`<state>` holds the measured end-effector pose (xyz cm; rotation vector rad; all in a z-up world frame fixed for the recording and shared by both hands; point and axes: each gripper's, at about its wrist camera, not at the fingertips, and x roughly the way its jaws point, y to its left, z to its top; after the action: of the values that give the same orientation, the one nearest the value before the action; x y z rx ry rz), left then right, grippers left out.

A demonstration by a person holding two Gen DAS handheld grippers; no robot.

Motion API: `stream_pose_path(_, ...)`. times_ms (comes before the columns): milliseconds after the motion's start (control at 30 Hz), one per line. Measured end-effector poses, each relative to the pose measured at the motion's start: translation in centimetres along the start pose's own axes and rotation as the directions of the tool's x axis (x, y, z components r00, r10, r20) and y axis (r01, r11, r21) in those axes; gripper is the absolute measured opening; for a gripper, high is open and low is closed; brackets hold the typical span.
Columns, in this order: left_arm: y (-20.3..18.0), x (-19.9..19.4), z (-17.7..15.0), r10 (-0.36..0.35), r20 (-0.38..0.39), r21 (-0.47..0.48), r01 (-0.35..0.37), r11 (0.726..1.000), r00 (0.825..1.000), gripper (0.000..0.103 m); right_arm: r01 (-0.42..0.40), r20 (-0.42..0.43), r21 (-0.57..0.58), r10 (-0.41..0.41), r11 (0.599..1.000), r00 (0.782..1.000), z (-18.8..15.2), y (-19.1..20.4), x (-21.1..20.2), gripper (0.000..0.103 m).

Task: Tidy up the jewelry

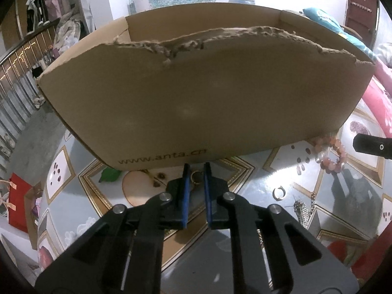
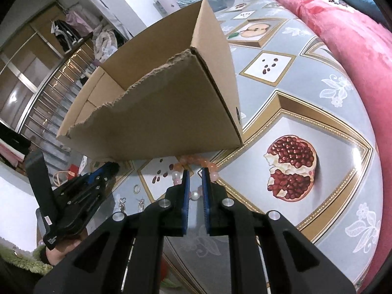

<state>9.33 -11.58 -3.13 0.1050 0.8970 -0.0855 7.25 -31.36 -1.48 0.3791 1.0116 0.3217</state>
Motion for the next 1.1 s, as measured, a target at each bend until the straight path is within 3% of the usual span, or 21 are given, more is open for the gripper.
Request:
stream_pose_path(333, 2.9, -0.1, -0.5, -0.066, -0.001, -0.034, 0.066, 0.997, 0.998, 0.009, -0.02, 0.035, -0.062, 0.022, 0.998, 0.999, -0.3, 1.2, -1.2, 0.011)
stream_pose_path(367, 3.1, -0.2, -0.6, -0.071, -0.001, -0.032, 0.071, 0.997, 0.997, 0.008, -0.024, 0.04, -0.078, 0.028, 0.997, 0.999, -0.5, 1.5, -1.4, 0.011)
stream_pose_path(400, 3.5, -0.3, -0.8, -0.082, 0.008, -0.032, 0.082, 0.996, 0.997, 0.001, -0.03, 0.043, -0.095, 0.034, 0.995, 0.998, -0.7, 1.9, -1.6, 0.011)
stream_pose_path(567, 4.7, -0.4, -1.3, -0.135, 0.001, -0.042, 0.135, 0.99, 0.991, 0.0, -0.048, 0.033, -0.191, 0.056, 0.98, 0.998, -1.9, 4.1, -2.1, 0.011)
stream_pose_path(700, 5.3, -0.8, -2.1, -0.203, 0.004, -0.03, 0.203, 0.979, 0.979, 0.0, -0.047, -0.007, -0.244, 0.047, 0.969, 0.999, -3.0, 5.8, -1.5, 0.011)
stream_pose_path(967, 5.5, -2.1, -4.2, -0.307, -0.004, 0.052, 0.307, 0.95, 0.952, 0.0, -0.069, -0.062, -0.245, 0.056, 0.967, 0.997, -4.0, 7.1, -0.3, 0.011)
stream_pose_path(1100, 5.7, -3.0, -4.7, -0.321, 0.014, 0.079, 0.319, 0.944, 0.947, 0.003, -0.075, -0.075, -0.251, 0.058, 0.965, 0.995, -4.0, 7.7, 0.1, 0.011)
